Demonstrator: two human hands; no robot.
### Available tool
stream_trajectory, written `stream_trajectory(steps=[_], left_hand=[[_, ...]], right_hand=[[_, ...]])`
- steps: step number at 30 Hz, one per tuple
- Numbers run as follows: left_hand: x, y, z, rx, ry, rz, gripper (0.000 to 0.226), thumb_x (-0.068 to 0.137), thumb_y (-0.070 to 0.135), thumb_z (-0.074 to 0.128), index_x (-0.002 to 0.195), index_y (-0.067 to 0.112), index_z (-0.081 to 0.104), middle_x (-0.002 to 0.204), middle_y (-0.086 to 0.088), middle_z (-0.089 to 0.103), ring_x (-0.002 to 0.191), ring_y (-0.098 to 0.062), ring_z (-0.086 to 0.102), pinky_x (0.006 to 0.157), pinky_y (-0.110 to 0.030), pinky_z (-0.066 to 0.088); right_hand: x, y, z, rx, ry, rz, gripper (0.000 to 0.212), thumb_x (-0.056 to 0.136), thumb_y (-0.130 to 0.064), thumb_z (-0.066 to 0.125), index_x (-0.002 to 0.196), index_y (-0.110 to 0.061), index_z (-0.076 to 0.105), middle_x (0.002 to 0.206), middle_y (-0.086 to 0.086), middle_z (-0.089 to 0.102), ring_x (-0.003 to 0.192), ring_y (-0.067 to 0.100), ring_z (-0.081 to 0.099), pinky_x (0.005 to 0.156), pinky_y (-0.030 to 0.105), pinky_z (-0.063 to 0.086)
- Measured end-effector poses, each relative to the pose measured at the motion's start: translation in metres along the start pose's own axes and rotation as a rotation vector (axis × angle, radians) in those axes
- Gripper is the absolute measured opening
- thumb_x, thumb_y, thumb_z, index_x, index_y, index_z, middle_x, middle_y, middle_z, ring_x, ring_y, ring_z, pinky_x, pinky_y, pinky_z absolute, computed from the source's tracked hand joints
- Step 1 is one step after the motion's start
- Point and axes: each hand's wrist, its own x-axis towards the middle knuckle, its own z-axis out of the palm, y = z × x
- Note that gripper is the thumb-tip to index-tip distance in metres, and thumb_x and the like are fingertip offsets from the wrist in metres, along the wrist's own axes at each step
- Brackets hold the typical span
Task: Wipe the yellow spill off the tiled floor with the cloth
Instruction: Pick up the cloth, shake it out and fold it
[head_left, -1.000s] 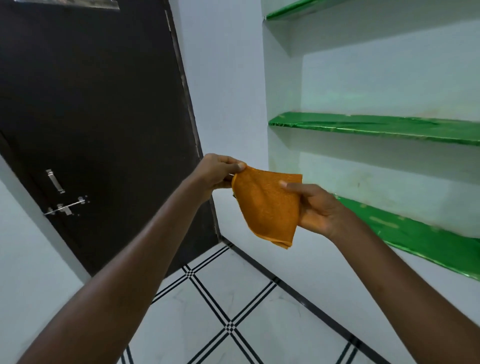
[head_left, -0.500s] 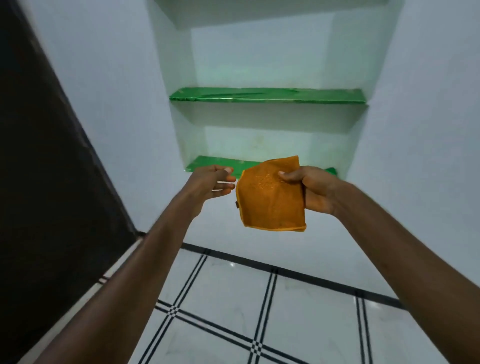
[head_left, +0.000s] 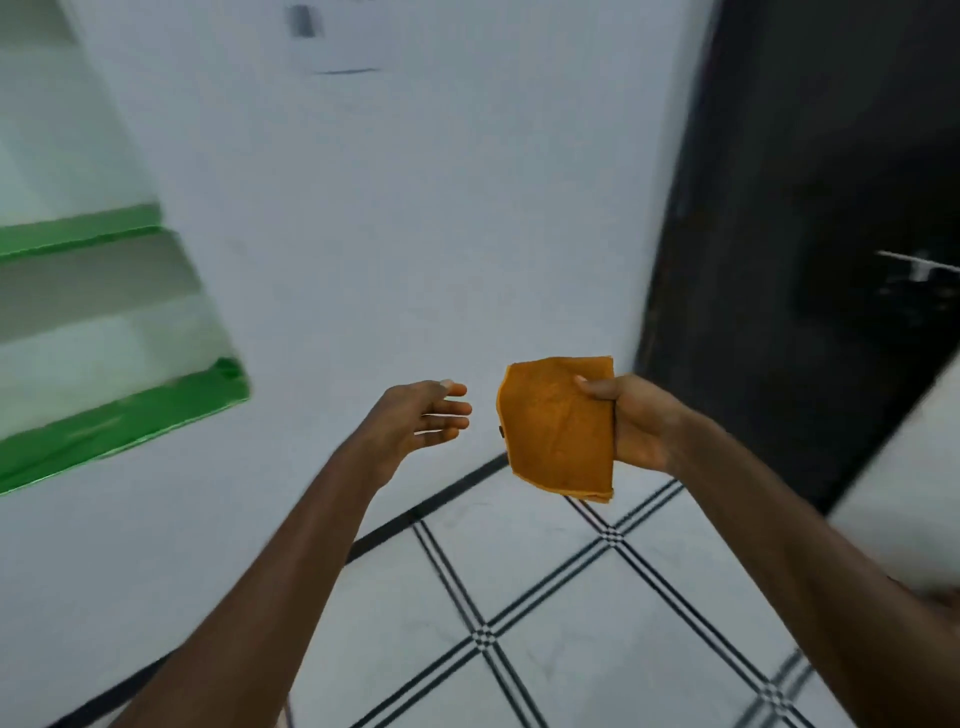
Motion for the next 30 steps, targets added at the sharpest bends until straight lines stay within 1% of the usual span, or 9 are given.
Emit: stream_trajectory(steps=[3,6,8,12,16,20,25,27,30], left_hand=[[0.025,0.007,0.100,0.011,-0.127,-0.006,0.031,0.102,0.030,0.055,0.119,0.009,0.070,0.111,-0.012,0.076,0.101,-0.024,0.075,0.084,-0.031,0.061],[0.045,0.014,0.268,0.064,-0.300,-0.023,0.031,0.103,0.030,0.055,0.120,0.009,0.070,0.112,-0.012,0.076,0.101,-0.023,0.075,0.088,-0.032,0.061],[0.051,0.016,0.338,0.077,-0.386,-0.027,0.031,0.103,0.031,0.054,0.119,0.009,0.070,0.112,-0.012,0.076,0.102,-0.024,0.075,0.092,-0.035,0.060],[0.058,0.019,0.506,0.109,-0.562,-0.042,0.030,0.103,0.033,0.055,0.119,0.011,0.070,0.110,-0.010,0.077,0.099,-0.022,0.076,0.086,-0.033,0.061],[0.071,0.013,0.638,0.159,-0.699,-0.044,0.032,0.102,0.034,0.056,0.119,0.011,0.070,0.112,-0.010,0.076,0.101,-0.024,0.075,0.094,-0.038,0.059],[0.097,-0.014,0.728,0.180,-0.785,-0.070,0.035,0.102,0.038,0.055,0.119,0.011,0.070,0.111,-0.009,0.076,0.100,-0.022,0.075,0.094,-0.038,0.059],[0.150,-0.083,0.859,0.184,-0.881,-0.234,0.038,0.100,0.039,0.057,0.121,0.009,0.068,0.116,-0.014,0.074,0.108,-0.029,0.072,0.095,-0.039,0.058],[0.179,-0.117,0.911,0.194,-0.890,-0.307,0.040,0.099,0.039,0.058,0.124,0.008,0.067,0.117,-0.015,0.074,0.107,-0.028,0.072,0.090,-0.036,0.059],[0.223,-0.176,0.983,0.228,-0.884,-0.437,0.040,0.101,0.036,0.057,0.125,0.006,0.066,0.117,-0.016,0.073,0.110,-0.030,0.070,0.096,-0.040,0.057]], right_hand=[[-0.047,0.002,-0.088,0.023,0.131,-0.025,0.040,0.101,-0.031,0.059,0.138,-0.019,0.051,0.129,0.012,0.067,0.108,0.036,0.071,0.077,0.053,0.061],[-0.123,0.004,-0.218,0.074,0.319,-0.064,0.028,0.100,-0.030,0.060,0.126,-0.021,0.056,0.119,0.009,0.070,0.102,0.035,0.071,0.072,0.050,0.060],[-0.154,0.005,-0.273,0.074,0.403,-0.046,0.018,0.100,-0.028,0.060,0.117,-0.022,0.056,0.112,0.007,0.069,0.096,0.032,0.071,0.066,0.045,0.059],[-0.227,0.017,-0.399,0.143,0.558,-0.037,0.047,0.095,-0.026,0.066,0.137,-0.021,0.045,0.122,0.009,0.063,0.109,0.036,0.064,0.080,0.050,0.055],[-0.266,0.036,-0.503,0.222,0.681,-0.016,0.050,0.095,-0.021,0.067,0.138,-0.020,0.042,0.127,0.011,0.060,0.114,0.037,0.061,0.097,0.055,0.053],[-0.269,0.063,-0.583,0.232,0.829,0.024,0.052,0.097,-0.018,0.065,0.141,-0.015,0.038,0.121,0.010,0.059,0.108,0.035,0.061,0.087,0.050,0.054],[-0.239,0.113,-0.704,0.279,0.931,0.146,0.062,0.096,-0.021,0.068,0.148,-0.015,0.034,0.140,0.015,0.054,0.120,0.040,0.058,0.104,0.059,0.050],[-0.218,0.137,-0.757,0.328,0.946,0.178,0.059,0.097,-0.016,0.066,0.148,-0.014,0.036,0.134,0.015,0.057,0.117,0.039,0.059,0.098,0.056,0.053],[-0.180,0.181,-0.835,0.424,0.956,0.227,0.054,0.098,-0.010,0.064,0.146,-0.014,0.039,0.125,0.014,0.061,0.111,0.038,0.061,0.083,0.050,0.057]])
